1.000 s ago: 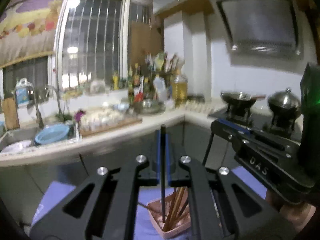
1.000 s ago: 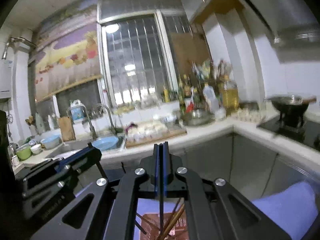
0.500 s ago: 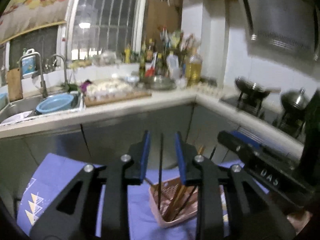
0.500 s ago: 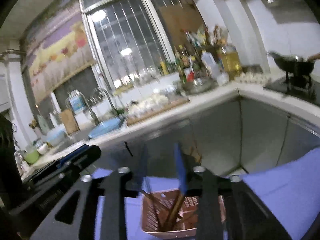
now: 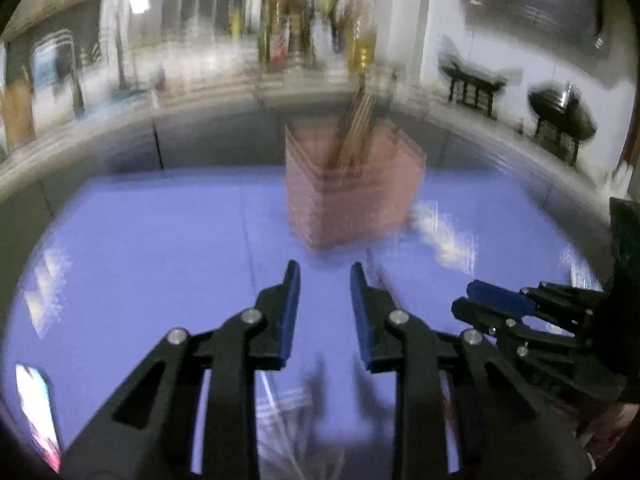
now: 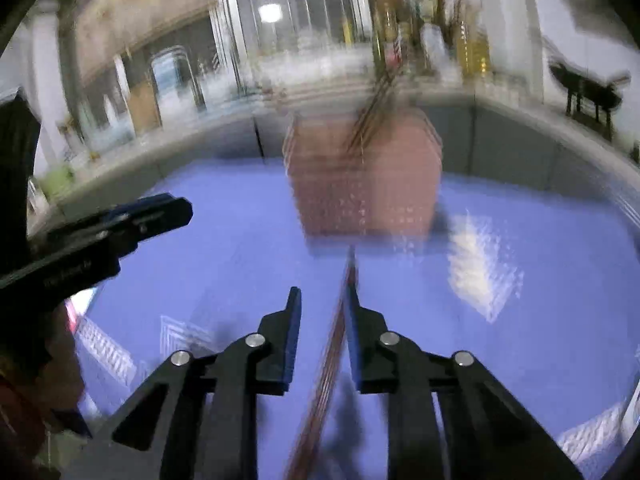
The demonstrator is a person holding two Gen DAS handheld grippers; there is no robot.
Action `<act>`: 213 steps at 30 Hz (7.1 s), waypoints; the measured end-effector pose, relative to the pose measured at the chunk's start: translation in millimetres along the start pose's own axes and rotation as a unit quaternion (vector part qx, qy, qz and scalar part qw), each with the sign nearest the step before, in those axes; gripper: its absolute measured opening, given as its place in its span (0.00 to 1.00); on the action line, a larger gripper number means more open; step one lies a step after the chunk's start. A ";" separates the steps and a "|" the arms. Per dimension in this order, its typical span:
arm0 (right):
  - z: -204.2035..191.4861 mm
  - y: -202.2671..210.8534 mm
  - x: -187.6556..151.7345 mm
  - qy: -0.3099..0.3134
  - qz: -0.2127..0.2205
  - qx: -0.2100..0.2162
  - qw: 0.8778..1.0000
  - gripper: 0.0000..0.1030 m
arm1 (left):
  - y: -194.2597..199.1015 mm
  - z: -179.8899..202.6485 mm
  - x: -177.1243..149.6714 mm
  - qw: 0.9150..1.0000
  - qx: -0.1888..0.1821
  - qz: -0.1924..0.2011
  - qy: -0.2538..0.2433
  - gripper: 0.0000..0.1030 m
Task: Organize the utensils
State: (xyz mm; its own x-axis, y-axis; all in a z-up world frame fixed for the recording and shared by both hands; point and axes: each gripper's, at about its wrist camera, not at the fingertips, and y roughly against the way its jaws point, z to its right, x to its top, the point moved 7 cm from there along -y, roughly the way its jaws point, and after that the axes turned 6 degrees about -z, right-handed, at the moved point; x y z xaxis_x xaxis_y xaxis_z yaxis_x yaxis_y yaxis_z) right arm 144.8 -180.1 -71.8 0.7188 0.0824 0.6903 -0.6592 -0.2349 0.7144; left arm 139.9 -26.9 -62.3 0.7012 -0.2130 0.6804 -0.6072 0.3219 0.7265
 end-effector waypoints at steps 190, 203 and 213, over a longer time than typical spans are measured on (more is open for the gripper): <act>-33.0 141.9 -7.9 -0.105 0.212 0.050 0.970 0.88 | 117.0 -9.7 -31.3 0.978 0.150 0.133 0.058 0.77; -22.8 137.7 -11.3 -0.143 0.221 0.019 0.965 0.96 | 116.4 -2.5 -27.9 0.978 0.156 0.130 0.047 0.94; -16.5 129.6 -15.2 -0.147 0.200 0.029 0.968 0.96 | 108.2 6.0 -33.5 0.982 0.155 0.107 0.031 0.94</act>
State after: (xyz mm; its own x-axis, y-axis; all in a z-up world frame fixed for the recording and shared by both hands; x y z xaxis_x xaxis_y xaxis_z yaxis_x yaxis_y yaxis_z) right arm 44.7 -195.8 12.1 0.4456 -0.3031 0.8423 -0.8905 -0.2463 0.3825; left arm 48.5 9.6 -6.0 0.5597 -0.1122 0.8210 -0.8215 0.0548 0.5676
